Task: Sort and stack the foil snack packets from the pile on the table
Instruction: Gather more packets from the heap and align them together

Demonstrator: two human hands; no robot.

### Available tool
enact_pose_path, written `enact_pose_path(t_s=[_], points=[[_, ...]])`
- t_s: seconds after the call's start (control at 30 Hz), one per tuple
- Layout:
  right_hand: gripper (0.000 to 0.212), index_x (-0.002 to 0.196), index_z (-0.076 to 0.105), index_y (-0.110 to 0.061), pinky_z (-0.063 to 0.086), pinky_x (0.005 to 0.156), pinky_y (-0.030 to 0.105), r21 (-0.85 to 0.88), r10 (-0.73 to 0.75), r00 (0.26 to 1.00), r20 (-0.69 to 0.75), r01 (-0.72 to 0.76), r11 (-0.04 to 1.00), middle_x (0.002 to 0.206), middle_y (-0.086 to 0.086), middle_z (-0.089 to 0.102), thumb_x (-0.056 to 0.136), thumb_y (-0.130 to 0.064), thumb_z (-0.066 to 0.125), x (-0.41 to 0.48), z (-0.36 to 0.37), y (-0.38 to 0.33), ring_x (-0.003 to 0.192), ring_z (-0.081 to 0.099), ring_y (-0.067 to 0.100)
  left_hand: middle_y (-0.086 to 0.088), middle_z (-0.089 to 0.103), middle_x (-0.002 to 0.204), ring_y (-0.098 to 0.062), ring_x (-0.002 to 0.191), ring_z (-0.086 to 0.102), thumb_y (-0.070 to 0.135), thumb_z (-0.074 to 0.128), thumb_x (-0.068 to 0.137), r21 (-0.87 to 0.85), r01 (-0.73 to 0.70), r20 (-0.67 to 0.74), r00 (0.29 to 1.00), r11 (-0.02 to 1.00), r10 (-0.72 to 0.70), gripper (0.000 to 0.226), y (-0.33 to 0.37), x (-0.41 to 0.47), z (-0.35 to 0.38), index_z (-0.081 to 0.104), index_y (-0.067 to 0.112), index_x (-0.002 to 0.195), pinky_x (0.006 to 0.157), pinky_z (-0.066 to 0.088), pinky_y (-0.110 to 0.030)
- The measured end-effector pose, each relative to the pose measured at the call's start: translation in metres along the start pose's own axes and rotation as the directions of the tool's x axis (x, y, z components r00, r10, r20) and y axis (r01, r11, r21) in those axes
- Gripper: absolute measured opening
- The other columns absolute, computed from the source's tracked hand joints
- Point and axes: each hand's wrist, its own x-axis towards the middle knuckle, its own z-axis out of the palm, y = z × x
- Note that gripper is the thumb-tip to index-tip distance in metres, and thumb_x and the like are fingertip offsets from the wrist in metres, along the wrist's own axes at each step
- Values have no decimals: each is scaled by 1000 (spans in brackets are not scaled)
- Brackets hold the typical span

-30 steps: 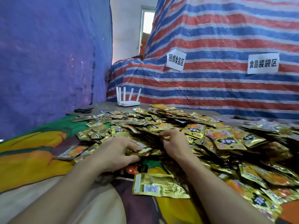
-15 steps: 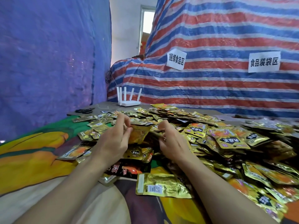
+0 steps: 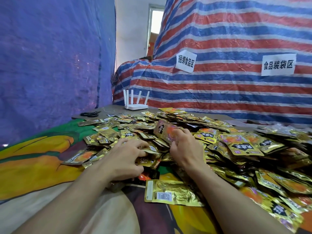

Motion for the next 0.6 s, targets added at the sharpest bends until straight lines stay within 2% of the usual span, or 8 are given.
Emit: enact_pose_path(t_s=[0.1,0.2,0.27,0.33,0.4,0.5,0.53,0.6], points=[[34,120,65,-22,49,71,34,110,67,997,30,-70,991,111,0,64,91,-39,65,-1,-1,4,95,61,24,27,49,142,-2,129,44,38,51,92,-50,-24,-74,997,998,21,31,-2,0,-5,75,27,109,113,30,-34],[24,108,70,-19,46,70,31,242,135,991,-4,-129,962,103,2,69,86,-27,74,1,-3,6,87,61,21,20,62,127,-9,116,58,25,59,99,-143,-86,-292,956,986,41,21,1,-1,-9,75,22,111,103,44,-41],[20,106,67,-16,49,70,29,340,165,984,-62,-135,931,101,3,70,87,-10,72,4,-5,7,86,62,19,10,67,112,-14,103,62,14,60,98,-227,-156,-456,889,961,37,18,6,-1,-11,73,13,110,92,51,-40],[34,114,60,-18,54,65,26,474,187,978,-92,-122,872,100,2,70,87,1,69,5,-10,6,80,66,14,5,64,99,-10,92,62,6,60,97,-288,-223,-610,792,931,1,17,11,0,-13,71,8,110,82,53,-32],[49,122,50,-22,52,53,16,616,239,966,-102,-127,777,93,-3,68,85,0,74,6,-19,6,69,68,5,11,62,98,-4,91,62,5,59,97,-391,-255,-700,706,885,-106,22,13,1,-15,66,16,114,77,55,-23],[49,112,55,-18,46,52,6,795,349,933,-85,-147,588,86,-9,67,75,-3,84,10,-35,4,68,65,-10,23,65,104,2,95,66,9,66,93,-653,-320,-675,658,687,-334,49,16,1,-16,53,46,123,66,60,-20],[41,103,61,-18,45,51,5,837,381,922,-76,-149,527,84,-10,68,73,-4,85,12,-42,3,67,64,-11,20,68,104,0,95,68,12,72,88,-728,-340,-642,644,596,-416,56,16,2,-17,51,51,122,65,60,-22],[21,87,70,-17,42,47,6,887,404,913,-62,-135,442,75,-11,69,76,-5,82,13,-55,4,61,64,-8,9,74,102,-8,95,71,24,81,73,-824,-349,-560,625,446,-544,52,15,4,-17,59,48,113,69,60,-26]])
